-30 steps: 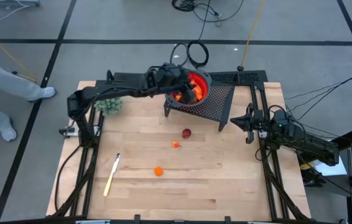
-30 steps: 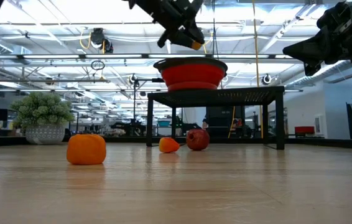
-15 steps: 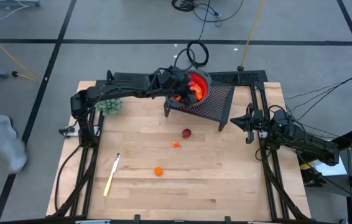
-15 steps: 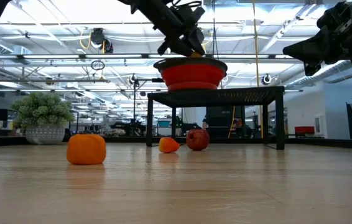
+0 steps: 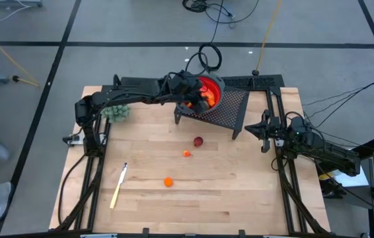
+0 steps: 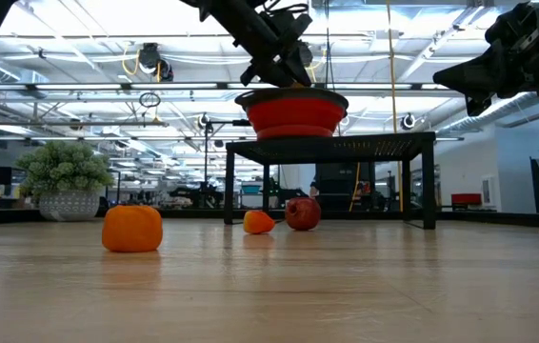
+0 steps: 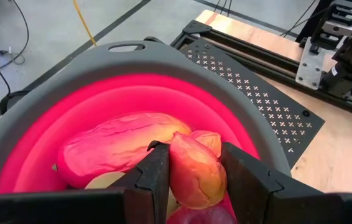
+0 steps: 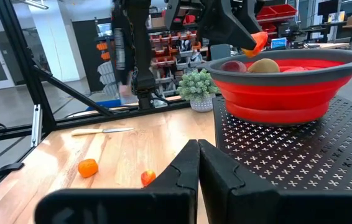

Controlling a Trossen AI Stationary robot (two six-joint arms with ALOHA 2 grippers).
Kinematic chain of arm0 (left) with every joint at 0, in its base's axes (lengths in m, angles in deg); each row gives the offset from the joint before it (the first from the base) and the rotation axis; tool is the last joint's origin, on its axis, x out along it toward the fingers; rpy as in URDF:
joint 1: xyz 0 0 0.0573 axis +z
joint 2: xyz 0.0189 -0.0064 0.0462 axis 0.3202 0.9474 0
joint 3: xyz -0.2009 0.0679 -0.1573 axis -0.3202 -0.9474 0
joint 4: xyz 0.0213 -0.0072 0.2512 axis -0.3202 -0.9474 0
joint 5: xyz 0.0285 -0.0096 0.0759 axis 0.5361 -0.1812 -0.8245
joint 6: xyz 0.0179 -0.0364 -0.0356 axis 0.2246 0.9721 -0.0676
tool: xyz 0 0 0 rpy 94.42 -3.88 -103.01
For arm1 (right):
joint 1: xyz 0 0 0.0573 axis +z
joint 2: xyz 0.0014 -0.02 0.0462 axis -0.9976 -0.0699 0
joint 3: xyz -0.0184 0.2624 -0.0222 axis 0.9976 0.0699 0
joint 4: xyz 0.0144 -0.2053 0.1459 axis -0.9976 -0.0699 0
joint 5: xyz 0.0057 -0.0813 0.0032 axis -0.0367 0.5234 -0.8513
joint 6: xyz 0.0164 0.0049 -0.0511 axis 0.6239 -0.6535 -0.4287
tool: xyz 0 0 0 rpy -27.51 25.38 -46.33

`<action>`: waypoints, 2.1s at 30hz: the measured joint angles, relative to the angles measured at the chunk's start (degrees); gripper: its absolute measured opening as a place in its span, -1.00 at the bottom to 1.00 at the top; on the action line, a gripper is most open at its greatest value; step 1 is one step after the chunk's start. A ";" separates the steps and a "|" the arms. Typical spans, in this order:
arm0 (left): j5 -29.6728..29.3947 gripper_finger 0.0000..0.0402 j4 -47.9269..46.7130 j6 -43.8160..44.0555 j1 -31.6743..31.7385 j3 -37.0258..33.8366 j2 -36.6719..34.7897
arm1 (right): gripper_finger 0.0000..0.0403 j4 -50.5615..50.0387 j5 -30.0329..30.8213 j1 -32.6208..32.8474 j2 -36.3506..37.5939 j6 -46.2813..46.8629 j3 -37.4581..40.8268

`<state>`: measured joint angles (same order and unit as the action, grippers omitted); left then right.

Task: Pick & Place Fruit
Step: Put the pear into the red strainer bowl on the shelf, then put the orange into the red strainer bowl on the shelf

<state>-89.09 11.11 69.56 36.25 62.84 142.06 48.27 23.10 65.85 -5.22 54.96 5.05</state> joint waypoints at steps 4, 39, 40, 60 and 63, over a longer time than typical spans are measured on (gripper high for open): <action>0.13 -0.37 -0.59 -0.14 0.45 0.00 0.00 | -1.00 0.00 0.00 0.00 0.00 0.00 0.00; 1.00 0.07 -13.45 12.76 -7.21 -0.02 -9.17 | -1.00 0.00 -0.01 0.00 -0.02 0.00 0.01; 1.00 0.06 -14.68 14.07 -8.17 -0.03 -9.10 | -1.00 0.00 0.02 0.00 -0.02 0.00 0.01; -5.51 0.06 -18.36 36.58 -24.60 -0.07 -9.07 | -1.00 -0.07 0.02 0.00 -0.02 -0.23 0.02; -6.60 0.06 -18.36 40.07 -26.37 -0.07 -9.07 | -1.00 -0.07 0.02 0.00 -0.02 -2.30 0.01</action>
<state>-95.69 -7.25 109.62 9.89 62.77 132.99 48.19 23.12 65.85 -5.24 52.66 5.06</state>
